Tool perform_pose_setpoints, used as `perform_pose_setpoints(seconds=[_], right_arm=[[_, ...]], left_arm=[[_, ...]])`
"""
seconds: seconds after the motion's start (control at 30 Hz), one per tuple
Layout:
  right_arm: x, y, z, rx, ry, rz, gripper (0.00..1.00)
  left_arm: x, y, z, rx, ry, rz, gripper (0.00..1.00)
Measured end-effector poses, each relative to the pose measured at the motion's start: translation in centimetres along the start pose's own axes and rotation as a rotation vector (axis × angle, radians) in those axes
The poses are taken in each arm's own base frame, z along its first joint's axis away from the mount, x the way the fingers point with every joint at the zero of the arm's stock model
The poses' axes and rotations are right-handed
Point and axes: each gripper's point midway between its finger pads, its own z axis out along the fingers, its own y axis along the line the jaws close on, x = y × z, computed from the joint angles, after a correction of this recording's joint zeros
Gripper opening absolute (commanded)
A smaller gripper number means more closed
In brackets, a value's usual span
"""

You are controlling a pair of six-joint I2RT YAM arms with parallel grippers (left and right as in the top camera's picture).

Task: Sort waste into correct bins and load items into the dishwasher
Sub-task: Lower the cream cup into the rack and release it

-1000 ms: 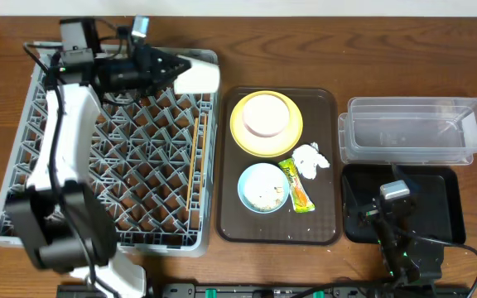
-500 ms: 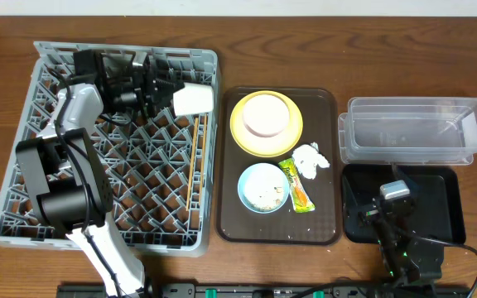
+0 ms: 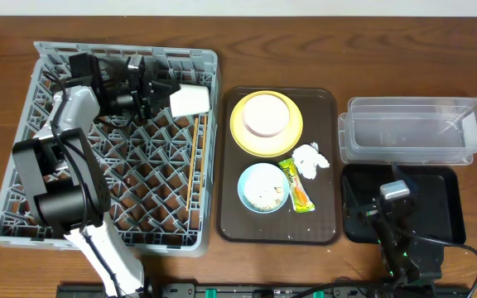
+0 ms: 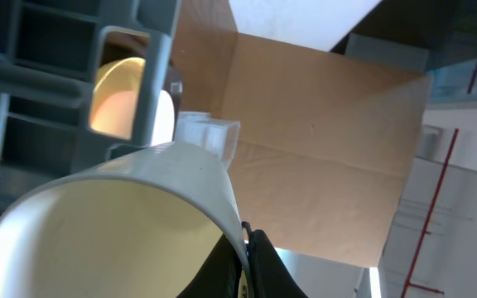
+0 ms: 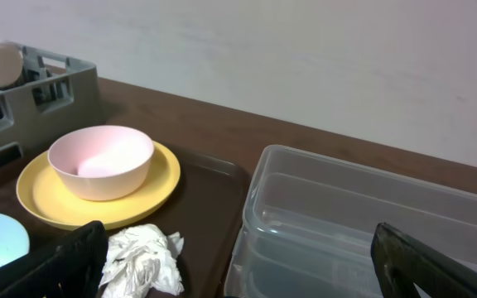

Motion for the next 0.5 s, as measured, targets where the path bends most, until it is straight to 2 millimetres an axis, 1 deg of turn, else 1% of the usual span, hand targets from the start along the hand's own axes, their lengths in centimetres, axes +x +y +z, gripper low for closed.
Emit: perform_pose_setpoints(seconds=[0.17,0.3,0.4,0.5], right_arm=[[0.0,0.0,0.0,0.0,0.0,0.0,0.99],[0.0,0.0,0.0,0.0,0.0,0.0,0.99],[0.0,0.0,0.0,0.0,0.0,0.0,0.99],[0.0,0.0,0.0,0.0,0.0,0.0,0.99]], left_arm=[[-0.2,0.7,-0.1,-0.036,-0.017,-0.013,0.08],[-0.1,1.5,-0.5,-0.08,-0.034,-0.061,0.08],[-0.2,2.5,-1.1,-0.13,-0.059,-0.099,0.08],[-0.5,3.5,-2.1,-0.181,-0.094,-0.13,0.08]])
